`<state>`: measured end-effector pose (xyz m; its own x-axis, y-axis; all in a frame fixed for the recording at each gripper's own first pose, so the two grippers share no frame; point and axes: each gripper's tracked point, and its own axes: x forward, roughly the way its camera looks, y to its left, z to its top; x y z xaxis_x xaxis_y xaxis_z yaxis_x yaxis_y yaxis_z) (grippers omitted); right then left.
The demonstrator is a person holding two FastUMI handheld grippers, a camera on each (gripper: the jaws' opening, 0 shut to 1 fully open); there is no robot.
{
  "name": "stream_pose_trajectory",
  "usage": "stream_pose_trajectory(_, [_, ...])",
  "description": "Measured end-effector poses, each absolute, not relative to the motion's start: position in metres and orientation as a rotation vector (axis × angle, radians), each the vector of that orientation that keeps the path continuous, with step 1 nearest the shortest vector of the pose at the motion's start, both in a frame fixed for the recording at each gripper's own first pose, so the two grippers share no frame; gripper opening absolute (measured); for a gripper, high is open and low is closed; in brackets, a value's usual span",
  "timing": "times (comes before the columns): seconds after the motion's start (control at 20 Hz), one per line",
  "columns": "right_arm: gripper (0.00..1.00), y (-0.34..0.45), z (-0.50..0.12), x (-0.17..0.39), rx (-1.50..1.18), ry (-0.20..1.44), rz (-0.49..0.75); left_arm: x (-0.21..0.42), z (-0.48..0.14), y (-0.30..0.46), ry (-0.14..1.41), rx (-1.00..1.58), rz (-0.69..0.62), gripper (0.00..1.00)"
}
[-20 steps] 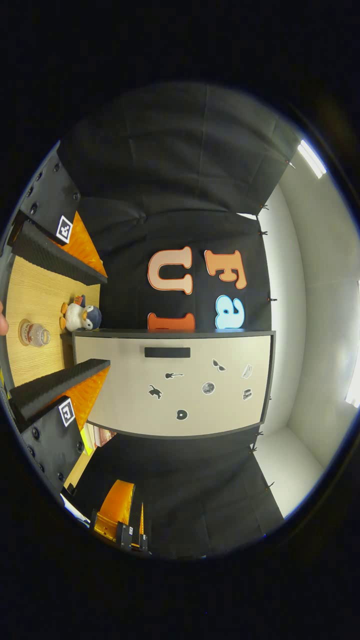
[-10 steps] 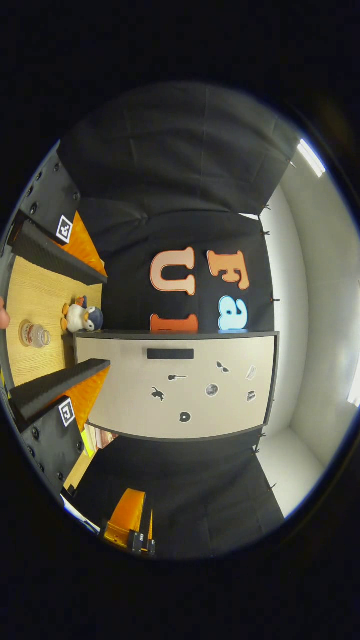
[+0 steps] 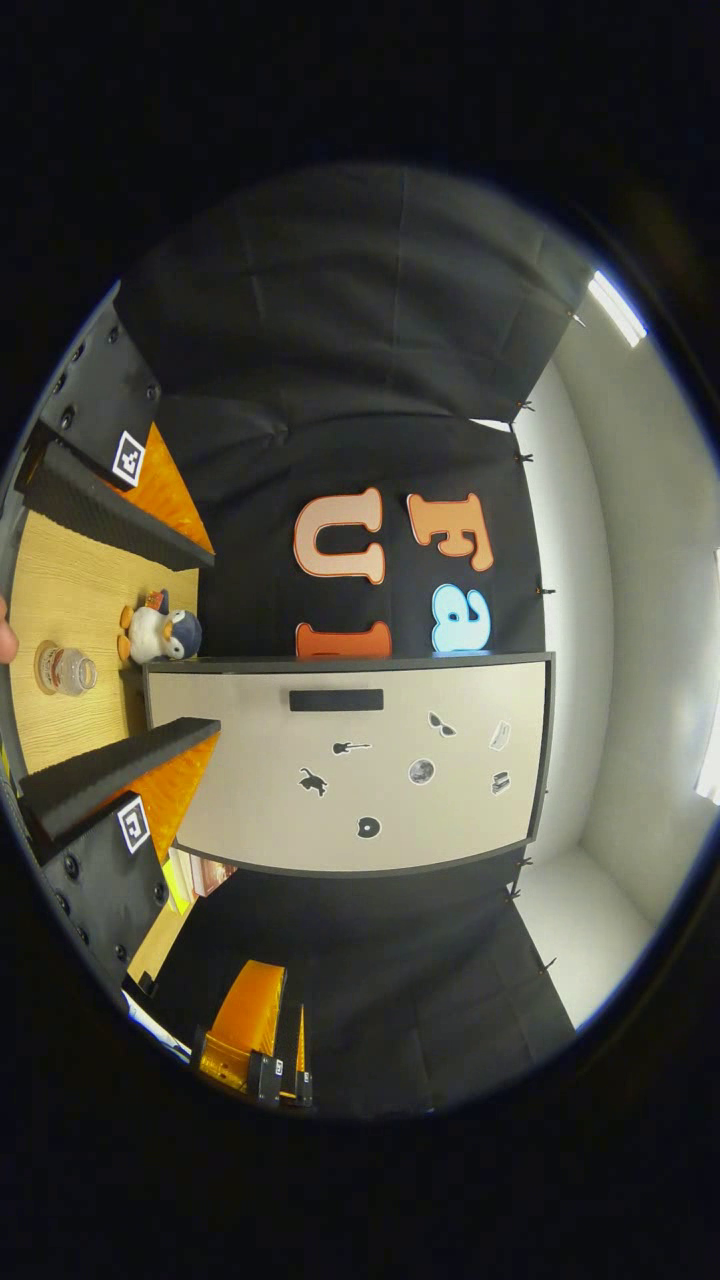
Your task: Open the cabinet door with the right hand, grasp the bottle in the cabinet with the left hand and place it on the coaster, then close the cabinet door with the right hand.
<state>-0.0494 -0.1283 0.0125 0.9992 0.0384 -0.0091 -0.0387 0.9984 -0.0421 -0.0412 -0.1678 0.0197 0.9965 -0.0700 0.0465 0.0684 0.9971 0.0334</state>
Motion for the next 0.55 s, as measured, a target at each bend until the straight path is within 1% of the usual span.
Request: stream_pose_trajectory(0.55, [0.91,-0.1254,0.0074,-0.0425,-0.026,0.018,0.047,-0.0354,0.0153,-0.1664,-0.035,0.033,-0.064,0.96])
